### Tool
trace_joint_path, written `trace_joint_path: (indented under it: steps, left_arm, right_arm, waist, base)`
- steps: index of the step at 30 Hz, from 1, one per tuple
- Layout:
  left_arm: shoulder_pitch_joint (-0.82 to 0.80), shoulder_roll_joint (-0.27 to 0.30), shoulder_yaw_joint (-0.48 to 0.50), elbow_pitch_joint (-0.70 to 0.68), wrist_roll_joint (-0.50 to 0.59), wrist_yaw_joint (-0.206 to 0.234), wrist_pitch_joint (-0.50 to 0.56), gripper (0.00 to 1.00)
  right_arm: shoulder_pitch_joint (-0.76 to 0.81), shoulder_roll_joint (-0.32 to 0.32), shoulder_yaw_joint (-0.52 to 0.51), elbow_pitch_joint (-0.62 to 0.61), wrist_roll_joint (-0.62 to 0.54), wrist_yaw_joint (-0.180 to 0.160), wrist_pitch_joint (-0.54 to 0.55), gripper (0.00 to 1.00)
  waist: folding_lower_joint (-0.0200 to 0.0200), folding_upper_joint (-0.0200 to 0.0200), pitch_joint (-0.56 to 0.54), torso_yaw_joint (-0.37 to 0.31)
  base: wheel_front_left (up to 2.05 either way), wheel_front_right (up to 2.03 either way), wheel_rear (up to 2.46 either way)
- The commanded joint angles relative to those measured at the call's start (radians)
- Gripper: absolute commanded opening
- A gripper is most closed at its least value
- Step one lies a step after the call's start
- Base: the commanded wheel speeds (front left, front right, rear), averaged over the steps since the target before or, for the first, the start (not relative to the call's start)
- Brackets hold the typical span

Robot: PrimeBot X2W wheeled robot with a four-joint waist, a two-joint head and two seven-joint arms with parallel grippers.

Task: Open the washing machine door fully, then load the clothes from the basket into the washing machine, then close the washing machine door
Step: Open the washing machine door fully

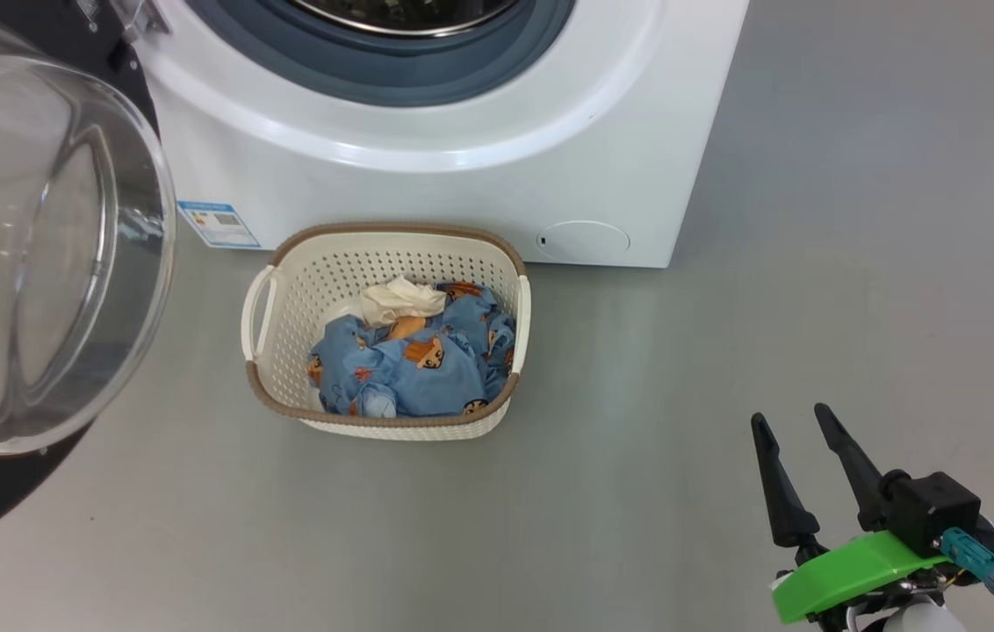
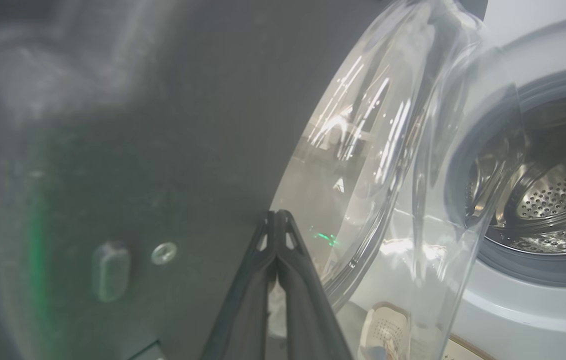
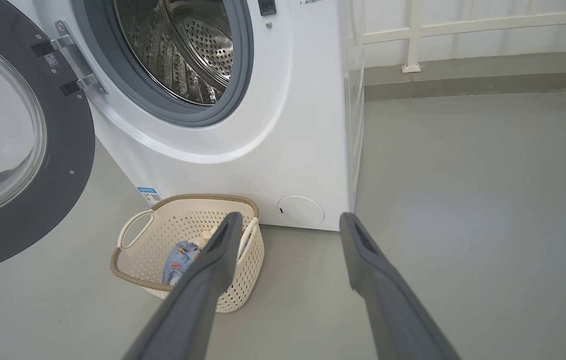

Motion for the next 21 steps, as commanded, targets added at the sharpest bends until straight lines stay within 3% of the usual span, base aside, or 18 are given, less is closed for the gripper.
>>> trace_joint_path:
  steps: [1,12,21]
  left_arm:
    - [-0.033,0.075,0.038,-0.012,0.015,0.001,-0.006,0.00]
    - [-0.134,0.123,0.106,0.075,0.059,-0.011,-0.006,0.00]
    - [-0.129,0.088,0.123,0.025,0.080,-0.027,-0.006,0.00]
  right_arm:
    - [-0.029,0.000,0.025,-0.027,-0.016,0.006,-0.012,1.00]
    - [-0.054,0.000,0.026,-0.030,-0.044,0.006,-0.012,1.00]
    - [-0.054,0.000,0.019,-0.024,-0.025,0.006,-0.012,1.00]
  waist:
    - [0.0000,0.0000,0.012,-0.004]
    - [0.0000,0.0000,0.062,-0.014]
    - [0.0000,0.0000,0.043,-0.018]
  base:
    - [0.00,0.00,0.00]
    - [0.00,0.00,0.00]
    - [0.00,0.00,0.00]
